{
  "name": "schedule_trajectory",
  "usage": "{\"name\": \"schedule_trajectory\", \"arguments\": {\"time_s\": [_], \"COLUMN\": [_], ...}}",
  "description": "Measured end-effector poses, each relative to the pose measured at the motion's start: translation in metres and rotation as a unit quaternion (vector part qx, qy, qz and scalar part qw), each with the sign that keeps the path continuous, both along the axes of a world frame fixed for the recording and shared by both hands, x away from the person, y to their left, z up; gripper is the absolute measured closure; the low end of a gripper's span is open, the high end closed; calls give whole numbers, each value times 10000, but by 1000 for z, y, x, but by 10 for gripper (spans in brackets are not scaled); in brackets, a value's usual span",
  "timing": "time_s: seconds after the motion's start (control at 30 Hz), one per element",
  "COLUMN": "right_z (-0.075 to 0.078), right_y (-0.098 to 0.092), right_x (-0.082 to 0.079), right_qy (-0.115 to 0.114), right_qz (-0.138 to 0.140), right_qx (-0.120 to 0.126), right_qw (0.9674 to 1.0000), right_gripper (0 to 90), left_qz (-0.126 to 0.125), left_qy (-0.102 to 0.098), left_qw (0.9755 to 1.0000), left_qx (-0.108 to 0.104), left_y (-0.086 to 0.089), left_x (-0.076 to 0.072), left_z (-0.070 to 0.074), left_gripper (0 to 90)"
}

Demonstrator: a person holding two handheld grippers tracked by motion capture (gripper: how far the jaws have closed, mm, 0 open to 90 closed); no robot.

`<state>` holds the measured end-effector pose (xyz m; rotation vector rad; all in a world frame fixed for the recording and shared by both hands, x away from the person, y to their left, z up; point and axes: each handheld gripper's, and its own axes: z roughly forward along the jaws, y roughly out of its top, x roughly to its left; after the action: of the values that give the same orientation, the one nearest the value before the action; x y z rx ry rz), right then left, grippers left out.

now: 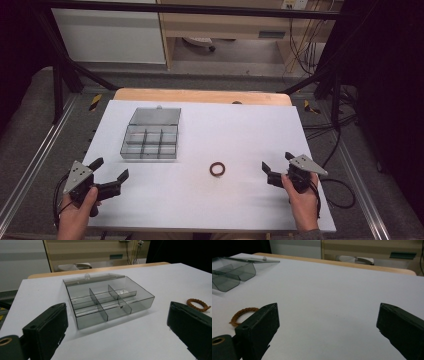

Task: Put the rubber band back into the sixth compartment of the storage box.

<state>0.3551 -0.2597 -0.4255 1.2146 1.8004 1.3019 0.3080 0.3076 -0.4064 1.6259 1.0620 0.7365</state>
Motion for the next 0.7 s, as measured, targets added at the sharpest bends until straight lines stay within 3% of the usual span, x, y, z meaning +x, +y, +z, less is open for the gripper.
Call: {"name": "schedule_trajectory", "arguments": {"time_s": [0.1, 0.23, 0.37, 0.4, 0.5, 0.7], "right_z": [0, 6, 22, 37, 56, 69], "right_y": [-1, 1, 9, 17, 29, 45], "right_x": [0, -4, -9, -10, -8, -1], "right_qy": [-29, -69, -190, -328, -455, -571], "right_qz": [17, 10, 69, 138, 155, 146], "right_qx": [0, 6, 122, 127, 22, 133], "right_qw": [10000, 10000, 9997, 9993, 9988, 9982], "right_gripper": [47, 44, 39, 37, 32, 39], "left_qz": [17, 42, 57, 71, 108, 19], "left_qy": [21, 59, 14, 41, 87, 131], "left_qw": [10000, 9999, 9999, 9999, 9999, 9999], "left_qx": [22, -126, -90, -79, -69, -58], "left_y": [0, 2, 3, 3, 3, 2], "left_x": [1, 2, 1, 1, 2, 2], "left_z": [-1, -2, -1, -1, -2, -3], "left_gripper": [37, 41, 36, 34, 34, 36]}}
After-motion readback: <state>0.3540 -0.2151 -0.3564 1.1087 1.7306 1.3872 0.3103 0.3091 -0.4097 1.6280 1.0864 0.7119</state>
